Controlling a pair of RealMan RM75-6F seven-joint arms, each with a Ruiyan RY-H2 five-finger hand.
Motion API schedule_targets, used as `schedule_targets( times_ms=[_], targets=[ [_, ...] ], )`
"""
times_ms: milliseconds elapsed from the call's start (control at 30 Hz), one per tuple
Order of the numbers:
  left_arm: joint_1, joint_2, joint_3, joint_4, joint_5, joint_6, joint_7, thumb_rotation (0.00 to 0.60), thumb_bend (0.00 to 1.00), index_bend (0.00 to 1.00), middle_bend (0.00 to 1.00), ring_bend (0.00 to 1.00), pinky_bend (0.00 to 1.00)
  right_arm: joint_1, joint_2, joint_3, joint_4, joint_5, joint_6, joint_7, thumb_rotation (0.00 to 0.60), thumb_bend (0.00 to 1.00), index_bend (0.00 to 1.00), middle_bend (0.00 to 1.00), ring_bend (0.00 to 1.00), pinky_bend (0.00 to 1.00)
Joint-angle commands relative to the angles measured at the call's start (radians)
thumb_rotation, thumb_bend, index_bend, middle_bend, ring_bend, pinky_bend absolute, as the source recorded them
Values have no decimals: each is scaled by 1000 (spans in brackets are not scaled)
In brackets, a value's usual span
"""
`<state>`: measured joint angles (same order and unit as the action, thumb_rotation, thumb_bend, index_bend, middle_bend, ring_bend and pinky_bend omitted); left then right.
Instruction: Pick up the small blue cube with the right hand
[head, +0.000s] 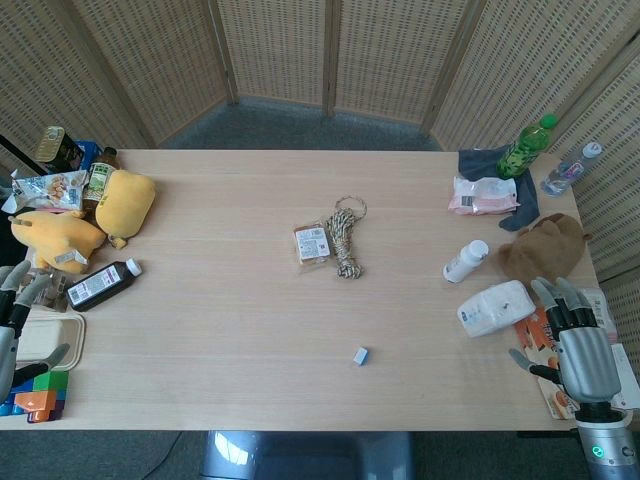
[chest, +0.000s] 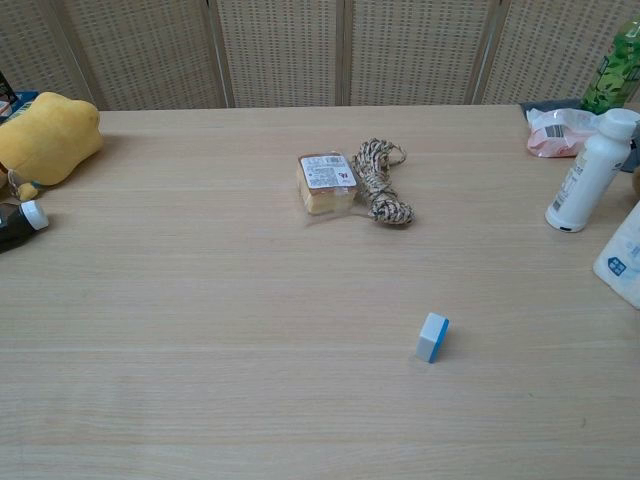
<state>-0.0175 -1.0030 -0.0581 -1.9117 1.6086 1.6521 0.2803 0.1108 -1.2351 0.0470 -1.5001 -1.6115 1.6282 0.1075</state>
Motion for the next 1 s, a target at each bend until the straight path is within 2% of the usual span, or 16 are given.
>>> schedule_targets(
  times_ms=[33, 400, 567, 733, 1000],
  targets=[
    [0, 1, -1, 1, -1, 0, -1, 600, 0, 162, 0, 0, 0, -1, -1, 0, 0, -2, -1, -2, 600, 0, 0, 0, 0, 0],
    [-4, 0, -4, 9, -9, -13, -10, 600, 0, 162, 0, 0, 0, 1, -17, -6, 10, -14, -23, -10, 600, 1, 0, 0, 0, 0],
    [-8, -8, -3, 14, -17, -24, -6, 600, 0, 162, 0, 0, 0, 10, -27, -35, 21, -56, -45, 24, 600, 0, 1, 0, 0, 0],
    [-8, -14, -4, 20, -21, -27, 5, 600, 0, 163, 0, 0, 0, 57, -41, -98, 61, -122, -151, 61, 600, 0, 28, 0, 0, 0],
    [-14, -28, -8, 34, -35, -38, 15, 600, 0, 163, 0, 0, 0, 172, -62, -122, 22, -190, -297, 99, 600, 0, 65, 0, 0, 0]
  ],
)
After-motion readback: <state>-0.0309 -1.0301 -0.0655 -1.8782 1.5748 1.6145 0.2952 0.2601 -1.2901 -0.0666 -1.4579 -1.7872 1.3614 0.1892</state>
